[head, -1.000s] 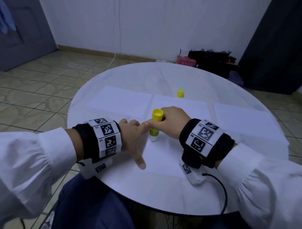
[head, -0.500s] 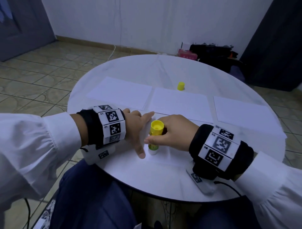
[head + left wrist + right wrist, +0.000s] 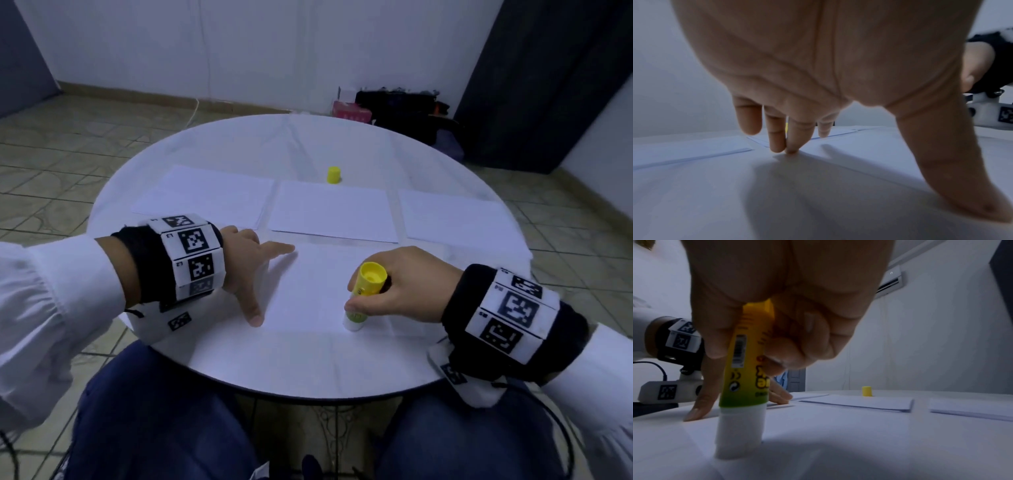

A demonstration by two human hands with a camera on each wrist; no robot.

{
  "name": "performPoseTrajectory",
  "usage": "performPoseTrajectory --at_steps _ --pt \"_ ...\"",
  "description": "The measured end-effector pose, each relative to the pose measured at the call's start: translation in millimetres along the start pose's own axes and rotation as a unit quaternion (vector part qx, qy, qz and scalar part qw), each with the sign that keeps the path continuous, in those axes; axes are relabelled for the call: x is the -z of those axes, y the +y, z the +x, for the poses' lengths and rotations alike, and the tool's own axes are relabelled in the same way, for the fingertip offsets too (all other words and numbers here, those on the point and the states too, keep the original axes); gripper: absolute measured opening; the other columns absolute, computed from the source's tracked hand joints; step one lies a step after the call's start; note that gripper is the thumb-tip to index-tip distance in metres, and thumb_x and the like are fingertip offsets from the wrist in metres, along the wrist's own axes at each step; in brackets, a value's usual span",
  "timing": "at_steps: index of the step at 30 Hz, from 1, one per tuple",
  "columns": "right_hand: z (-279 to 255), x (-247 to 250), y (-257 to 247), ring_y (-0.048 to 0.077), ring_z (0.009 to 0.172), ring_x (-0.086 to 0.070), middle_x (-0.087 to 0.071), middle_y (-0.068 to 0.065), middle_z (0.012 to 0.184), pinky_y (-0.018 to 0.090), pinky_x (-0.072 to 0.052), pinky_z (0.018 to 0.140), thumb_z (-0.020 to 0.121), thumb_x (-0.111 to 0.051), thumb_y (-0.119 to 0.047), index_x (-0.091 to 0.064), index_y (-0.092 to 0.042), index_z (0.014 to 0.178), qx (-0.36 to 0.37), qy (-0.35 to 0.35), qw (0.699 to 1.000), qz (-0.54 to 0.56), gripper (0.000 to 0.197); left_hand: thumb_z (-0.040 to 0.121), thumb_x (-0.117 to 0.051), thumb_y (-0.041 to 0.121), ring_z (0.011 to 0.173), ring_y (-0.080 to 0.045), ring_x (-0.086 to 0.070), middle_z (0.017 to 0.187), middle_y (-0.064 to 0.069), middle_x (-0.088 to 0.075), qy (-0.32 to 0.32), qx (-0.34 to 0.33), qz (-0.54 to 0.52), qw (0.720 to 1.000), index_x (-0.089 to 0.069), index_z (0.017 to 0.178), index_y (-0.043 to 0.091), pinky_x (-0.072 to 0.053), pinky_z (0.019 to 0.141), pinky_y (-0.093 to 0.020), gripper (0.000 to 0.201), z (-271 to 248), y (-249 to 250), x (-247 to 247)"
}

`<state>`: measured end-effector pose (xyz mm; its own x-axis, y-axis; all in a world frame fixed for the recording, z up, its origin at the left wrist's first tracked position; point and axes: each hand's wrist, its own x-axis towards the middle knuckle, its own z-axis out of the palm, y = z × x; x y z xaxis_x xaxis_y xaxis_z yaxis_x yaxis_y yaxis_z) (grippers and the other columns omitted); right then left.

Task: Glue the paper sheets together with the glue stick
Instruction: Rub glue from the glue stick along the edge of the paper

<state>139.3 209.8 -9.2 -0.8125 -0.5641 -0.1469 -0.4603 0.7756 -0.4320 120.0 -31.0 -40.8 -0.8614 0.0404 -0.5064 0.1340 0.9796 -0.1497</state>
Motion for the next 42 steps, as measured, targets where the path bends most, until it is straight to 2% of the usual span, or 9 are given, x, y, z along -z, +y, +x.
performPoseTrajectory --at_steps 7,10,13,17,19,25,34,37,42 --pt "-23.7 14.5 40.3 -0.007 0.076 -0.056 -0.062 -0.022 0.080 0.004 -0.038 0.068 0.075 -0.074 -0.039 -0.066 -0.031 0.083 -0.051 0.018 0.998 0.010 0.014 0.028 -0.066 0.084 0.131 -0.024 -0.032 0.139 0.004 -0.036 -0.011 -0.011 0.012 1.000 0.012 0.135 0.062 -0.026 0.112 -0.045 0.135 2.2 0.9 1.9" --pt "-27.3 17.6 46.1 -0.006 0.077 -0.057 -0.064 -0.020 0.081 0.006 -0.041 0.069 0.074 -0.074 -0.039 -0.065 -0.033 0.080 -0.064 0.010 0.998 0.013 0.013 0.039 -0.073 0.079 0.130 -0.023 -0.031 0.138 0.003 -0.036 -0.012 -0.014 0.008 1.000 0.010 0.138 0.059 -0.025 0.112 -0.044 0.130 2.3 0.3 1.7" --pt "-23.3 22.6 49.6 0.000 0.082 -0.061 -0.069 -0.014 0.084 0.018 -0.047 0.077 0.073 -0.075 -0.038 -0.070 -0.027 0.079 -0.078 0.006 0.997 0.029 0.014 0.050 -0.076 0.072 0.134 -0.019 -0.027 0.143 0.005 -0.033 -0.007 -0.034 0.016 0.999 0.009 0.142 0.055 -0.022 0.113 -0.040 0.126 -0.1 1.3 1.8" --pt "6.3 34.9 59.7 0.014 0.067 -0.055 -0.066 0.003 0.079 0.028 -0.045 0.068 0.078 -0.071 -0.041 -0.070 -0.011 0.075 -0.124 0.107 0.984 0.064 0.030 0.060 -0.076 0.065 0.142 -0.016 -0.016 0.158 0.007 -0.015 -0.011 -0.058 0.039 0.998 0.005 0.145 0.052 -0.017 0.113 -0.037 0.118 -2.5 4.9 3.4" --pt "24.3 38.8 62.0 0.020 0.069 -0.053 -0.060 0.006 0.075 0.032 -0.045 0.069 0.081 -0.068 -0.042 -0.062 -0.011 0.067 -0.154 0.136 0.977 0.061 0.035 0.062 -0.075 0.064 0.143 -0.016 -0.013 0.160 0.005 -0.009 -0.016 -0.057 0.045 0.997 0.001 0.145 0.054 -0.015 0.114 -0.038 0.113 -3.9 7.1 4.4" --pt "48.5 35.8 58.8 0.015 0.064 -0.046 -0.049 -0.001 0.067 0.023 -0.033 0.054 0.085 -0.062 -0.044 -0.050 -0.013 0.066 -0.193 0.125 0.973 -0.023 0.038 0.063 -0.075 0.062 0.144 -0.017 -0.011 0.161 0.004 -0.005 -0.028 -0.053 0.051 0.997 0.000 0.146 0.053 -0.015 0.115 -0.041 0.112 -3.4 9.2 6.1" --pt "6.4 21.9 51.8 0.020 0.075 -0.054 -0.060 0.005 0.079 0.031 -0.042 0.067 0.082 -0.065 -0.042 -0.062 0.000 0.086 -0.147 0.093 0.985 0.007 0.043 0.061 -0.076 0.063 0.145 -0.019 -0.009 0.161 0.004 -0.004 -0.038 -0.043 0.057 0.997 0.002 0.146 0.053 -0.015 0.116 -0.044 0.115 0.3 8.0 4.7" --pt "-10.3 17.3 51.8 0.018 0.086 -0.060 -0.067 0.003 0.089 0.034 -0.048 0.080 0.079 -0.066 -0.045 -0.067 -0.008 0.087 -0.131 0.075 0.989 0.006 0.038 0.061 -0.075 0.063 0.145 -0.018 -0.010 0.161 0.004 -0.005 -0.036 -0.044 0.058 0.997 0.001 0.146 0.053 -0.014 0.116 -0.043 0.114 -0.5 8.7 4.9" --pt "-28.7 15.2 47.4 0.014 0.085 -0.061 -0.068 -0.001 0.088 0.033 -0.049 0.082 0.077 -0.068 -0.047 -0.069 -0.013 0.084 -0.116 0.038 0.993 0.002 0.034 0.062 -0.075 0.064 0.145 -0.018 -0.010 0.161 0.004 -0.005 -0.039 -0.043 0.059 0.997 0.001 0.146 0.053 -0.014 0.117 -0.042 0.114 -1.7 9.0 5.9"
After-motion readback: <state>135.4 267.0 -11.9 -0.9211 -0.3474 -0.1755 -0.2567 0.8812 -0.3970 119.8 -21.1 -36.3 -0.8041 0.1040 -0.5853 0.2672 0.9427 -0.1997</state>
